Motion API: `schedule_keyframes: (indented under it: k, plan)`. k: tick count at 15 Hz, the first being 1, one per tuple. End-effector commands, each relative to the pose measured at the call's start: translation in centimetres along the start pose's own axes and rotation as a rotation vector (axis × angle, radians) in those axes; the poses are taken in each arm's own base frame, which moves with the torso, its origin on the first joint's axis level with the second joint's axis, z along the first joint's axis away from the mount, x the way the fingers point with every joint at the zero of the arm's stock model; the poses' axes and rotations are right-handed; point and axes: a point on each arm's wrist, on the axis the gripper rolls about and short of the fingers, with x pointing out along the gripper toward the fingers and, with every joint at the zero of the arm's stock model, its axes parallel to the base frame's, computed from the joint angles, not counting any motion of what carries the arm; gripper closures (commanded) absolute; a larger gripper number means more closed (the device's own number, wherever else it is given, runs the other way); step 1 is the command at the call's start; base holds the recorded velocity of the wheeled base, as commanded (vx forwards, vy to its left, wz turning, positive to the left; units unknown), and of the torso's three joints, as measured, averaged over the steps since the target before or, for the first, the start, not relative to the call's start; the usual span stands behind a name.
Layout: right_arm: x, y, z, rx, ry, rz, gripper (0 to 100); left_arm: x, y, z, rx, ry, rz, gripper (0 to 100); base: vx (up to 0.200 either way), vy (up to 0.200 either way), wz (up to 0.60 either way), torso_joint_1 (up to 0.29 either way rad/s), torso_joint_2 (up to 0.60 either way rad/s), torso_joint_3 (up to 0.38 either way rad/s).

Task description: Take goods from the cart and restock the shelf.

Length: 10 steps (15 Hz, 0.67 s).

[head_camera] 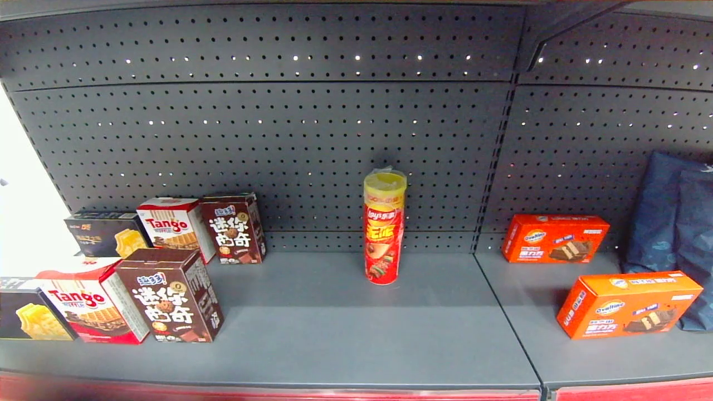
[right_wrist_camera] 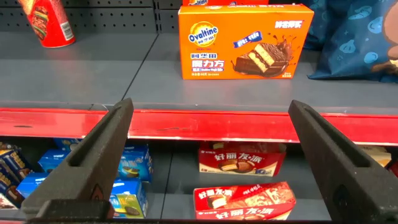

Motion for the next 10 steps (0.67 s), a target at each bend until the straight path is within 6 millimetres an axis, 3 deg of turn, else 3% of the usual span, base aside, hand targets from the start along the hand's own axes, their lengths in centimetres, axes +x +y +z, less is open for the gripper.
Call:
schedule_keyframes:
  k: [1, 10]
  plan:
    - [0.01, 0.0, -0.01, -0.001, 0.002, 0.001, 0, 0.0, 0.0, 0.0, 0.0, -0.001, -0.001, 0, 0.0, 0.0, 0.0, 0.0, 0.0, 0.0]
    - [0.01, 0.0, -0.01, -0.003, 0.002, 0.001, 0, 0.01, 0.0, 0.0, 0.0, 0.001, -0.001, 0, 0.0, 0.0, 0.0, 0.0, 0.0, 0.0]
